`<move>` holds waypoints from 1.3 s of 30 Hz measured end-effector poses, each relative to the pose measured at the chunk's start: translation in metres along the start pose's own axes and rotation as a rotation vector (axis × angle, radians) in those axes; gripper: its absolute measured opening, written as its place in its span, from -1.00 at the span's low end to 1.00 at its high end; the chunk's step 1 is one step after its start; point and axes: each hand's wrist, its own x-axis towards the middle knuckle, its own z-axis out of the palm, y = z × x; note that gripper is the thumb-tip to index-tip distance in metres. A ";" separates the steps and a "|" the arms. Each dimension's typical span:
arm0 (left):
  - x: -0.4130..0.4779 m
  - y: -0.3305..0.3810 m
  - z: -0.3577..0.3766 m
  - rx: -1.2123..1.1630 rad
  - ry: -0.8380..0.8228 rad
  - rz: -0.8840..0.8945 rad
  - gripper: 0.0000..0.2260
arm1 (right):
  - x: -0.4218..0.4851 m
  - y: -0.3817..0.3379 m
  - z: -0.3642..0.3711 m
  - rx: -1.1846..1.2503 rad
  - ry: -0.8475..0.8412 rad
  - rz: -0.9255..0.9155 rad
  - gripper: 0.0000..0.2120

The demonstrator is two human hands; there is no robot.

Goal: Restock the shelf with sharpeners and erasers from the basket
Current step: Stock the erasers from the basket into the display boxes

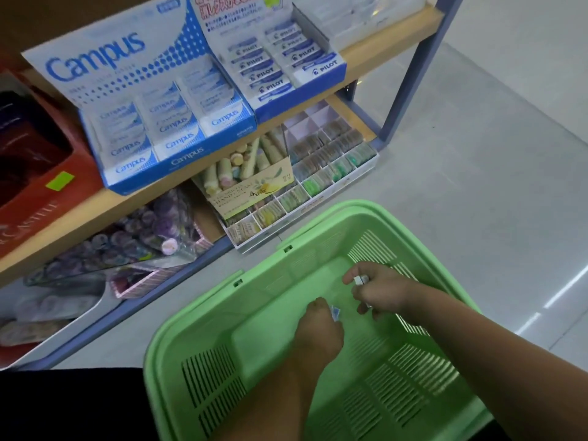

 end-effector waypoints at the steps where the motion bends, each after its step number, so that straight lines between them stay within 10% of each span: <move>1: 0.000 -0.001 -0.009 -0.045 -0.014 0.012 -0.75 | -0.003 -0.008 -0.001 -0.046 -0.020 0.006 -0.72; 23: -0.192 0.079 -0.349 -0.711 0.000 0.354 -0.67 | -0.204 -0.239 -0.035 -0.041 -0.205 -0.551 -0.90; 39: -0.163 0.071 -0.377 -0.748 0.006 0.218 -0.81 | -0.185 -0.254 -0.021 0.294 0.119 -0.500 -0.78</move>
